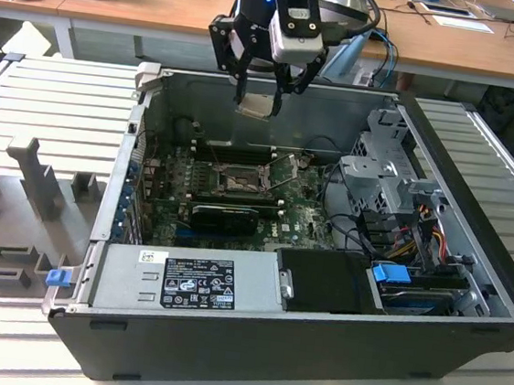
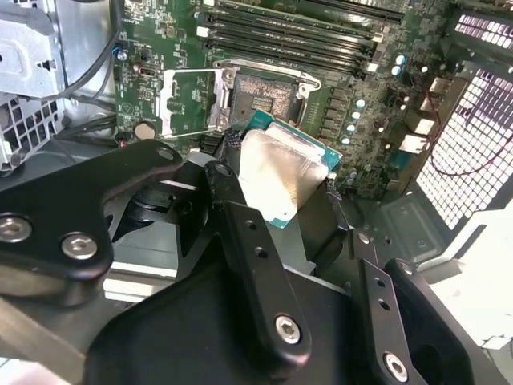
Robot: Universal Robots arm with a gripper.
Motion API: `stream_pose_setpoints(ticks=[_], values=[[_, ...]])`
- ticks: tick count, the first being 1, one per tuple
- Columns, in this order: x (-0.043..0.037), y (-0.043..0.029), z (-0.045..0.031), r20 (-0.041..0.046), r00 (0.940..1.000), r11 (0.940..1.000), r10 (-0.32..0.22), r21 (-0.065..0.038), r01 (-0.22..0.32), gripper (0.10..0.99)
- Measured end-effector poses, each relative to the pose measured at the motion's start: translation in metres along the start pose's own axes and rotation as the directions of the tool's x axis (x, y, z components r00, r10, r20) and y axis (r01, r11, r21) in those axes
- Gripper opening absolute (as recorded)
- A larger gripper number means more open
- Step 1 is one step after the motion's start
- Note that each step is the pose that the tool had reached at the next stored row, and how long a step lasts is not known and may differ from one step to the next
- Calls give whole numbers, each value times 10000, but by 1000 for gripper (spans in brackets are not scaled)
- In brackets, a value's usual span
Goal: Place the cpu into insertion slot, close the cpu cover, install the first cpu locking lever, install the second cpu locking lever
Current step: 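Place the cpu into insertion slot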
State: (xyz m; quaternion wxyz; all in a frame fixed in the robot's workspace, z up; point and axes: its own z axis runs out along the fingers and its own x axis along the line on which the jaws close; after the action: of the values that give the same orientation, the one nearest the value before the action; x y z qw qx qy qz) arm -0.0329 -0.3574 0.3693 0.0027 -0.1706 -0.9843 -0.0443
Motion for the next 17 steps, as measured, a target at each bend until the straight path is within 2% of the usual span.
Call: stream_pose_setpoints(ticks=[17], values=[[0,0,4,67,9969,9970,778,-19,-778,529]])
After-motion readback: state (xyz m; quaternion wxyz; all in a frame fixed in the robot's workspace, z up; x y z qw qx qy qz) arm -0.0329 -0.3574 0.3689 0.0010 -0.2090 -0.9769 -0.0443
